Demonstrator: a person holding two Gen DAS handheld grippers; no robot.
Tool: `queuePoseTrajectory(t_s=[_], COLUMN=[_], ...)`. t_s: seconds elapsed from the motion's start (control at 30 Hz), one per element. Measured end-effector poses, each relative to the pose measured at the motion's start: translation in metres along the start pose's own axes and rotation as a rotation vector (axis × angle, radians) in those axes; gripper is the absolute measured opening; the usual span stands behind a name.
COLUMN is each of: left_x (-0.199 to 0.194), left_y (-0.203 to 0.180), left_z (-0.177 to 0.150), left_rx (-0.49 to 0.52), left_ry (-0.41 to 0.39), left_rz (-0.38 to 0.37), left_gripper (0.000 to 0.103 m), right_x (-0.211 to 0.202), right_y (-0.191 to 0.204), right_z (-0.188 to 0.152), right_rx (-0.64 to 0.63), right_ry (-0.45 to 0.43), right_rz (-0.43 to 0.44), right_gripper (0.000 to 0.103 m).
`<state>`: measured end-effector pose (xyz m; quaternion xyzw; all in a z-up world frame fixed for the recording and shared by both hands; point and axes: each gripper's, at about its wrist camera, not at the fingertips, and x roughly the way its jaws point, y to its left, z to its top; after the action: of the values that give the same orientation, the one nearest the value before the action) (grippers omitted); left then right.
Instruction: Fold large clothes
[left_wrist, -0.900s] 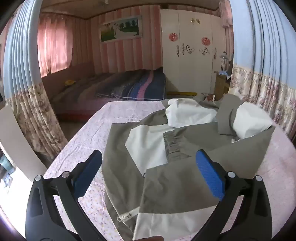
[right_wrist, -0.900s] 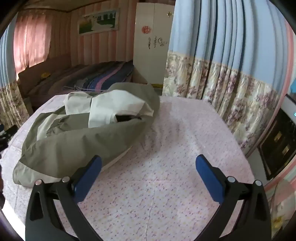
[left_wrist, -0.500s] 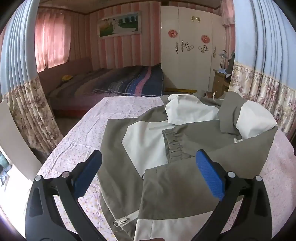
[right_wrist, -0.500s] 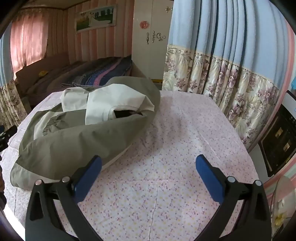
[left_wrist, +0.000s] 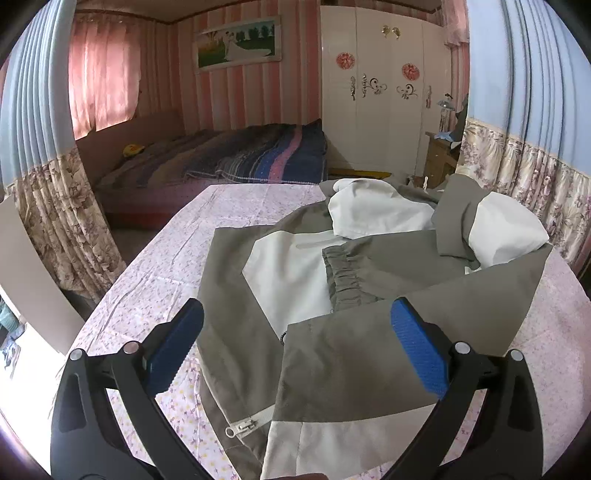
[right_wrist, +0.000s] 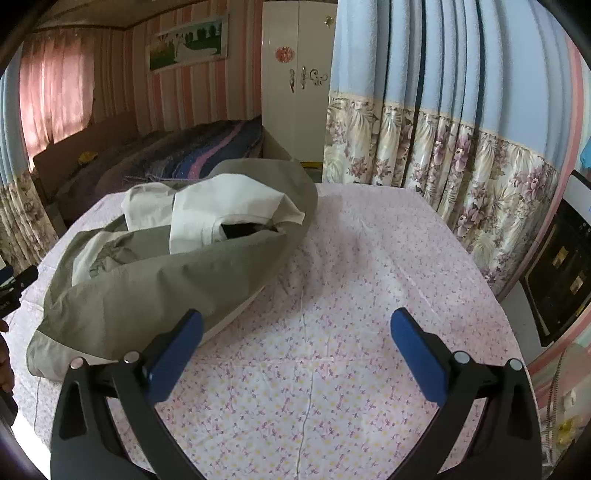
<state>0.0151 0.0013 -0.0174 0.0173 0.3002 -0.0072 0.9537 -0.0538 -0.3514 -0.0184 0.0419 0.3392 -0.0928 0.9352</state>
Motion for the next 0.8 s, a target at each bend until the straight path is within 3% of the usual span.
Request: queuePoseTrajectory(t_s=[0.47,0.8], left_x=[-0.029,-0.038], left_y=[-0.030,-0.046], left_z=[-0.001,0.005], left_rx=[-0.013,-0.044], left_ry=[-0.017,-0.024], left_rz=[0.053,0.079], left_gripper=[0.100,0.100], right_x=[-0.003,0.000], right_y=[-0.038,-0.052], right_z=[0.002,0.009], right_rx=[0.021,0.009], right_ry=[-0.058,-0.041], right_rz=[0.099,0.118], right_gripper=[0.101,0.101])
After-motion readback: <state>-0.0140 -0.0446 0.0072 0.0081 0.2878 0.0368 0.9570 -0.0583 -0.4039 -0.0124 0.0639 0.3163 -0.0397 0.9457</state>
